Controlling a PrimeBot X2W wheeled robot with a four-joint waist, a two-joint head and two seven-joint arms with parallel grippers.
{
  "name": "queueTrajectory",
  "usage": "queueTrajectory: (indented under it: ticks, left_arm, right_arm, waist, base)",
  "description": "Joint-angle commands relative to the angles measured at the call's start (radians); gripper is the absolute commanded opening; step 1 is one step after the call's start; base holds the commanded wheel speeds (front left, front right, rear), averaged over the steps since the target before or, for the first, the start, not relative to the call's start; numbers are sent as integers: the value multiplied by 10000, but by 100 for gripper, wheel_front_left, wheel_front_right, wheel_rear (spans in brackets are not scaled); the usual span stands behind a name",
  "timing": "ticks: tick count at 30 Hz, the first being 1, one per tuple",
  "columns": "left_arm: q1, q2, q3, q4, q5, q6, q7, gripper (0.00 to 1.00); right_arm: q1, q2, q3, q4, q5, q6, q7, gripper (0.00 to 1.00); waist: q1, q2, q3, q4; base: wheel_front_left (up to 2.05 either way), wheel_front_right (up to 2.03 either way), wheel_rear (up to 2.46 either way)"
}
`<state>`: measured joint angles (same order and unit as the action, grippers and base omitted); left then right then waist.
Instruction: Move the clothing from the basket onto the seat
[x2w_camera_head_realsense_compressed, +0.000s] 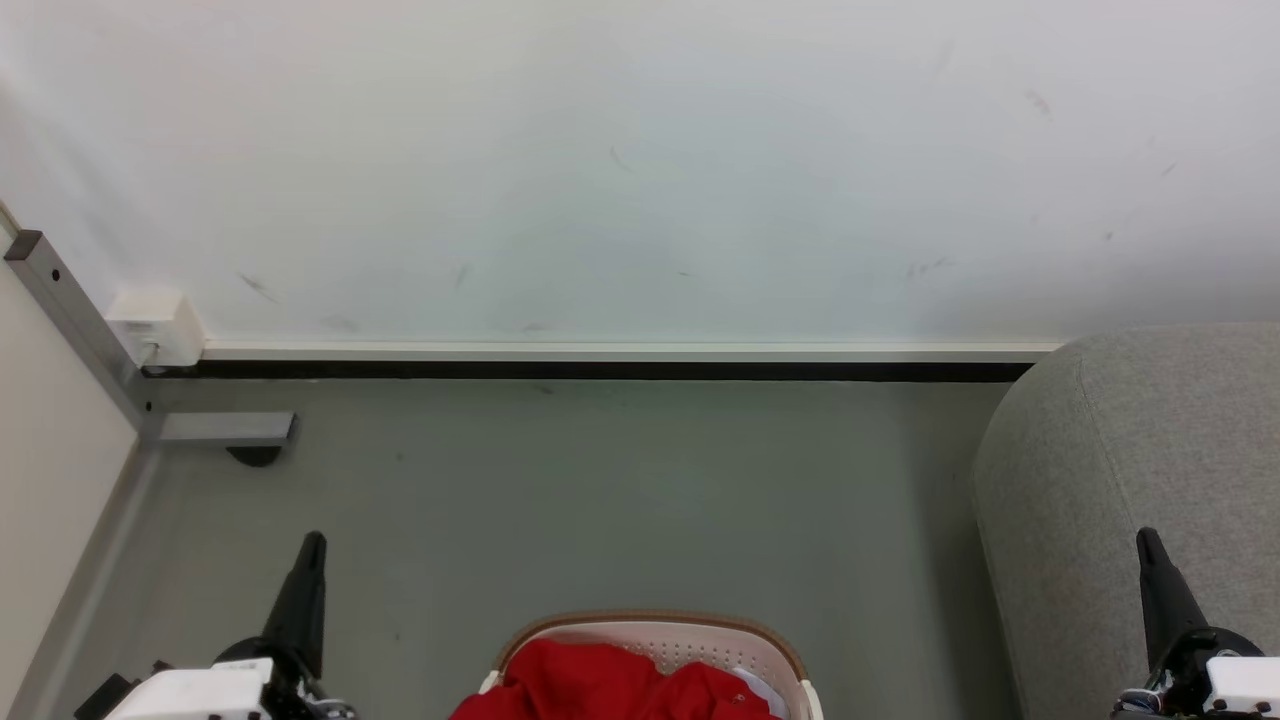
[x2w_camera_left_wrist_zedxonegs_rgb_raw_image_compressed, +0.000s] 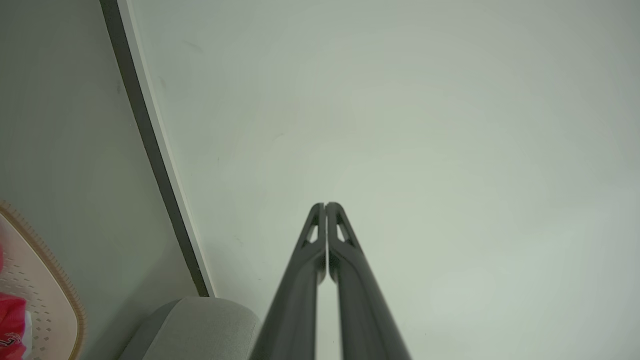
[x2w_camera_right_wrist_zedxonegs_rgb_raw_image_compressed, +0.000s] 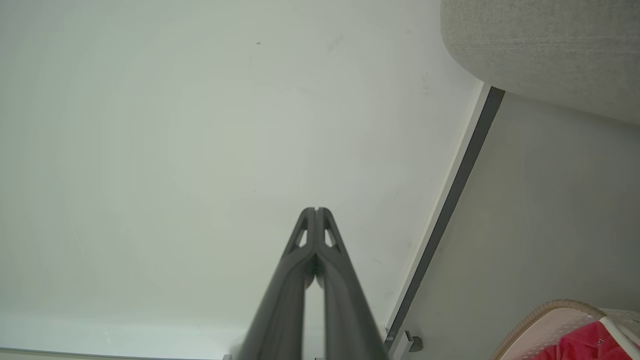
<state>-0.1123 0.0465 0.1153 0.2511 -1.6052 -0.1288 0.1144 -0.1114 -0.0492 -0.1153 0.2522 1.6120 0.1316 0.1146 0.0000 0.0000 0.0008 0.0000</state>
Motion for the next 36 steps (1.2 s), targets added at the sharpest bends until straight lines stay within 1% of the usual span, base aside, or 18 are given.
queueTrajectory:
  ticks: [1,36]
  left_arm:
    - [-53,76,13,-25,-127,-54,39,0]
    - [-53,76,13,-25,-127,-54,39,0]
  right_arm:
    - [-64,-8,-30,-64,-2,-19,32,0]
    - [-64,-8,-29,-65,-2,-19,32,0]
  waist:
    - [0,0,0,0]
    - [0,0,0,0]
  base:
    - [0,0,0]
    - [0,0,0]
